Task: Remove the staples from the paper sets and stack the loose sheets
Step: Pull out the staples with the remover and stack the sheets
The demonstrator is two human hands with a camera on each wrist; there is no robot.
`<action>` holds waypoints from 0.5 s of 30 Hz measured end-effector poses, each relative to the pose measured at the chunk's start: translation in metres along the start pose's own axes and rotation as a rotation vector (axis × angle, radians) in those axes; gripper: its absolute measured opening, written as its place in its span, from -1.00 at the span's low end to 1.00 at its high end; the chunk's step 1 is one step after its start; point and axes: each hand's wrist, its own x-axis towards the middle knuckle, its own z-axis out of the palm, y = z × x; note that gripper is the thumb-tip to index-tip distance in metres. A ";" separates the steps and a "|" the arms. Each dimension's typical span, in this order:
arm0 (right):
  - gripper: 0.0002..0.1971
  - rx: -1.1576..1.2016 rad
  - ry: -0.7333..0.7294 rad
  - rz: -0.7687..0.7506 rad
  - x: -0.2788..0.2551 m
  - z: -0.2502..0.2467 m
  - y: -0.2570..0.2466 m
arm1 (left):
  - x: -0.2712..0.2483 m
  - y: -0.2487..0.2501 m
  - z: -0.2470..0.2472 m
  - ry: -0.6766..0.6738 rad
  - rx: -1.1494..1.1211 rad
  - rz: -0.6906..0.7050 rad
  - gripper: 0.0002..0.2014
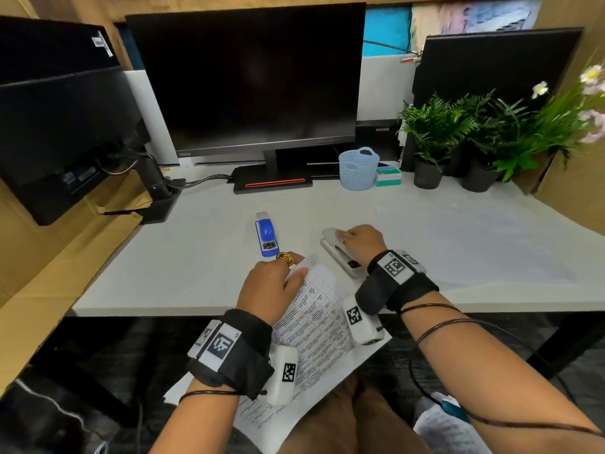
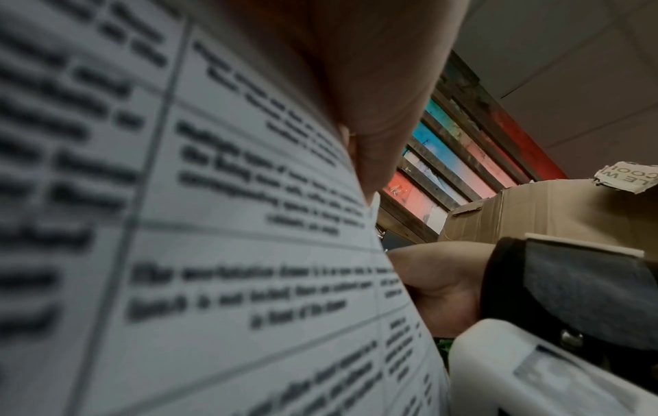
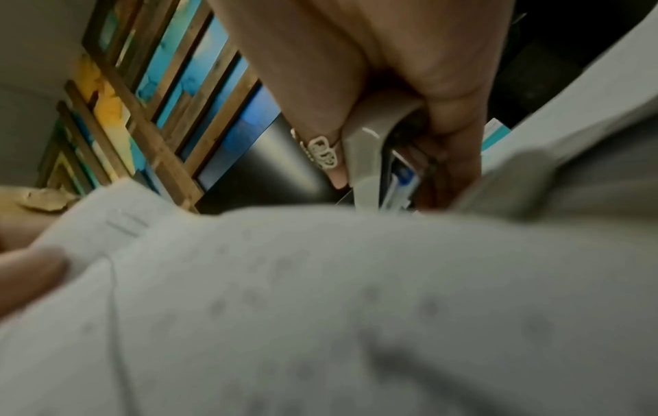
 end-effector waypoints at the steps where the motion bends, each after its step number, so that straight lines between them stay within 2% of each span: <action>1: -0.51 -0.030 -0.007 -0.009 0.001 0.003 -0.002 | -0.001 -0.001 0.000 -0.004 0.004 -0.002 -0.72; 5: -0.56 -0.130 -0.065 -0.076 -0.004 0.006 -0.009 | -0.003 -0.004 -0.003 0.006 0.007 -0.017 -0.74; 8: -0.51 0.144 -0.045 -0.301 -0.031 -0.006 -0.014 | -0.002 -0.009 -0.010 0.075 -0.027 -0.026 -0.75; 11: -0.68 0.318 -0.182 -0.489 -0.055 -0.010 -0.011 | 0.001 -0.011 -0.017 0.187 -0.104 0.030 -0.82; 12: -0.69 0.361 -0.168 -0.522 -0.058 -0.008 -0.008 | 0.002 -0.009 -0.019 0.227 -0.161 0.073 -0.84; 15: -0.68 0.469 0.000 -0.641 -0.067 -0.008 0.000 | 0.003 0.000 -0.024 0.316 -0.394 0.260 -0.88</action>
